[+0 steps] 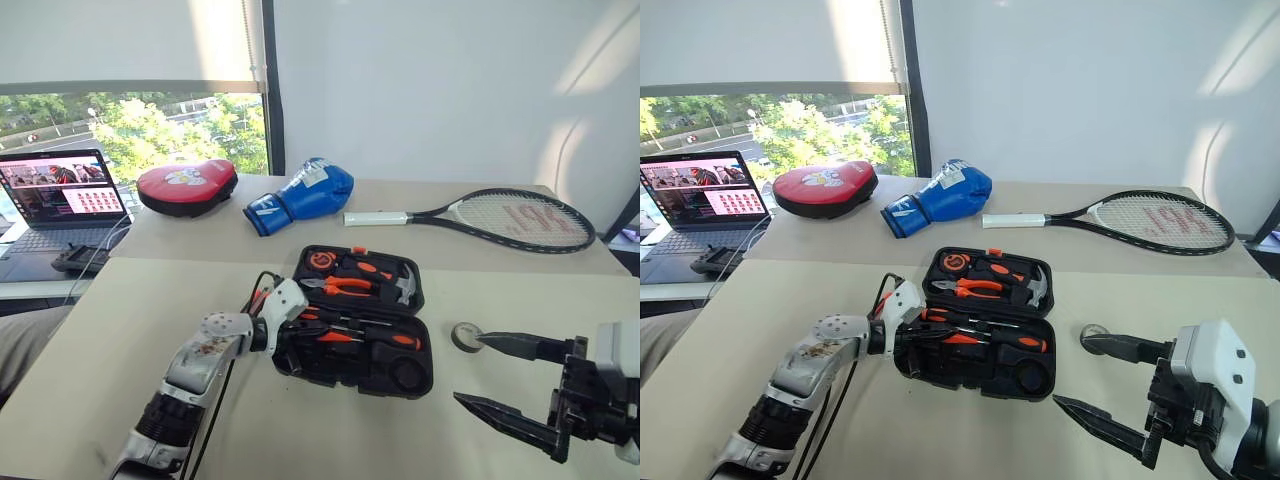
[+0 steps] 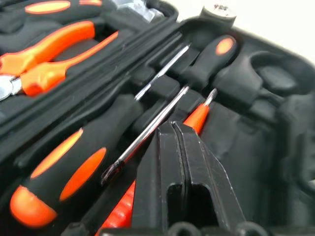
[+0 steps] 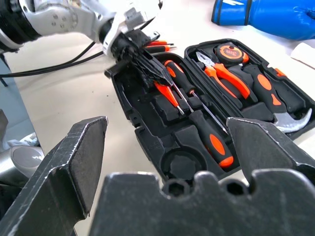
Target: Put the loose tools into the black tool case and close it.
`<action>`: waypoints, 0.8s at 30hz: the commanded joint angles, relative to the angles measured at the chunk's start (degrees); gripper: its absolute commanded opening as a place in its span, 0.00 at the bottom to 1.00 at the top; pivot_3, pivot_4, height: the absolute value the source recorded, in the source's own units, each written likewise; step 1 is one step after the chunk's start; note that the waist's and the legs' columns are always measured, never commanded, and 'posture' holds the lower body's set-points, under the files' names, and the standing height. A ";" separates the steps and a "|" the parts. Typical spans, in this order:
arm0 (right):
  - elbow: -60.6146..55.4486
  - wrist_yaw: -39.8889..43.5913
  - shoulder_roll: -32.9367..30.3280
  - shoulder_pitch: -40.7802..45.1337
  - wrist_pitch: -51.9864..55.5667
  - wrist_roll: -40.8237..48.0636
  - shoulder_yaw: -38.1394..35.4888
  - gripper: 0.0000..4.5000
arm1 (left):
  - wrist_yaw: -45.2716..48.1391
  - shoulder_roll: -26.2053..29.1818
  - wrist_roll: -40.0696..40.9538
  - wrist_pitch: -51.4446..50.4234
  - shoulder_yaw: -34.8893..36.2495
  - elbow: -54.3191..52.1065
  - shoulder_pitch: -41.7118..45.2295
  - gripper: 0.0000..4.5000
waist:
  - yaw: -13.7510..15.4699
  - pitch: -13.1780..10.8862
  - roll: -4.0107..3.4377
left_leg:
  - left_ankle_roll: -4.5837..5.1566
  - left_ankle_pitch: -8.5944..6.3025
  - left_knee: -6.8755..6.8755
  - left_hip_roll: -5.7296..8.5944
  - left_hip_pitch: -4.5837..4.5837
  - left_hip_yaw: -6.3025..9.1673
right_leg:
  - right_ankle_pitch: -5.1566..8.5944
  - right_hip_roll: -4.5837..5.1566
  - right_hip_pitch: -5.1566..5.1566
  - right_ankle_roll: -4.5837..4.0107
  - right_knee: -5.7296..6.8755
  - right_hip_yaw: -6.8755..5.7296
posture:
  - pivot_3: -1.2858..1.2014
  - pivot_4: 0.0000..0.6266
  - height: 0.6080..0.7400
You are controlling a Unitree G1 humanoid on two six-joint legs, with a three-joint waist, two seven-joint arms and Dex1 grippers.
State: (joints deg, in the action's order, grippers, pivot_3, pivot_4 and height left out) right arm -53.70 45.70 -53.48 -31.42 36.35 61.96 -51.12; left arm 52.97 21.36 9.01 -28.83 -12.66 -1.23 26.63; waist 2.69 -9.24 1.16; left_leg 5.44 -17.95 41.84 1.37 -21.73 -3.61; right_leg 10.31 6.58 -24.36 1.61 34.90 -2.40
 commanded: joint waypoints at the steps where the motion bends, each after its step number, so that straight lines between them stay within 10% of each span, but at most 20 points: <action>1: -2.02 -1.01 0.17 -1.03 0.60 2.29 -3.75 1.00 | -0.49 0.42 -2.76 0.75 -3.98 4.54 -0.78 0.01 | -0.02 0.06 -0.08 | 0.04 -0.03 -0.01 0.00 0.05 0.00 | 0.01 0.05 0.05 0.00 -0.01 0.01 | 0.52 0.24 1.00; 10: -2.51 -1.67 0.15 -2.16 0.45 3.14 -4.31 1.00 | 1.70 4.44 -8.91 10.11 -10.71 11.68 -1.46 0.01 | -0.22 1.18 -0.44 | 0.07 -0.08 -0.13 -0.04 0.33 -0.02 | 0.06 0.06 0.23 0.03 -0.11 0.03 | 0.52 0.24 1.00; 15: -2.42 -1.59 0.26 -1.53 -0.38 2.92 -3.31 1.00 | 0.62 0.45 9.13 5.84 6.12 4.03 0.09 0.01 | -0.42 1.59 -0.52 | 0.06 -0.10 -0.30 -0.15 0.51 -0.03 | 0.21 0.07 0.24 -0.07 -0.31 0.04 | 0.52 0.24 1.00; 24: -0.57 -0.32 0.54 1.99 -1.50 1.30 1.23 1.00 | -12.65 11.22 16.09 -18.11 21.38 -10.21 -0.77 0.66 | -0.53 1.22 -0.03 | -0.33 0.05 -0.29 -0.22 -0.07 0.05 | 0.09 -0.13 -0.22 -0.05 -0.05 -0.07 | 0.52 0.24 1.00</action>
State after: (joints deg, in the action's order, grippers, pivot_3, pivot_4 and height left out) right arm -54.45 44.99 -52.98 -30.26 36.47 63.62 -50.11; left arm 42.97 31.49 24.84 -43.07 7.78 -8.55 26.77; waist 2.16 -8.02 1.13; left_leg 5.11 -17.90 41.55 1.18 -21.80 -3.57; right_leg 10.41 6.44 -24.58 1.56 34.82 -2.48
